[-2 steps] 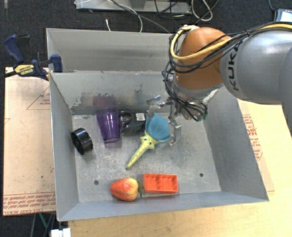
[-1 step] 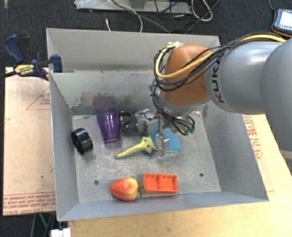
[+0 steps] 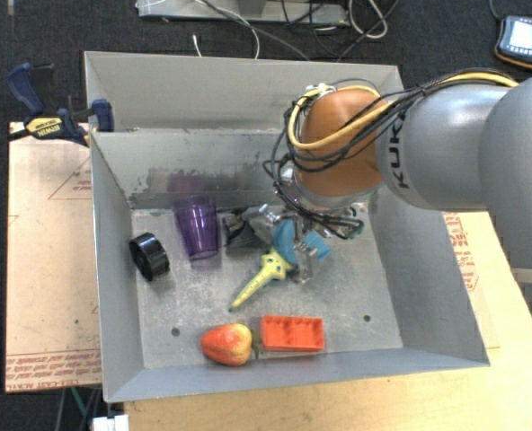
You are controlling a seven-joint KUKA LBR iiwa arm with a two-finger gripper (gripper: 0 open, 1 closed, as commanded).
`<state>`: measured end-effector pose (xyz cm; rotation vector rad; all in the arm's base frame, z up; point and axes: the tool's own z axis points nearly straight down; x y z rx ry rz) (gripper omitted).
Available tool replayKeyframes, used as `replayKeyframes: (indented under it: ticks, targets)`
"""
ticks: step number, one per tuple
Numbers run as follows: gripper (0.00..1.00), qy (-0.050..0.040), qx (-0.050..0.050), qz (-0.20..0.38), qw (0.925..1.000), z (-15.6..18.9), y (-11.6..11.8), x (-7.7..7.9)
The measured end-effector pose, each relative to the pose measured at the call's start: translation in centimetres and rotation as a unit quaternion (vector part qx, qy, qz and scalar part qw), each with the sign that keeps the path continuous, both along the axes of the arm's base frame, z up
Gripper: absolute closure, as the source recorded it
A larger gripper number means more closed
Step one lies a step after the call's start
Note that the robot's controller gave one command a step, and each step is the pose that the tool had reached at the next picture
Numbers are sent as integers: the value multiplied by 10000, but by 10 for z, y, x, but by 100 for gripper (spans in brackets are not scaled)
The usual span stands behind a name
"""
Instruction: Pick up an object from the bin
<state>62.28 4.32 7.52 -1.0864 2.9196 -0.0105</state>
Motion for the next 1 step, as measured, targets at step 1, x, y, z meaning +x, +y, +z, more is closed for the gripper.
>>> replayKeyframes:
  ticks: [1]
  targets:
    - [100, 113, 38, -1523, 9883, -4, -12, -14]
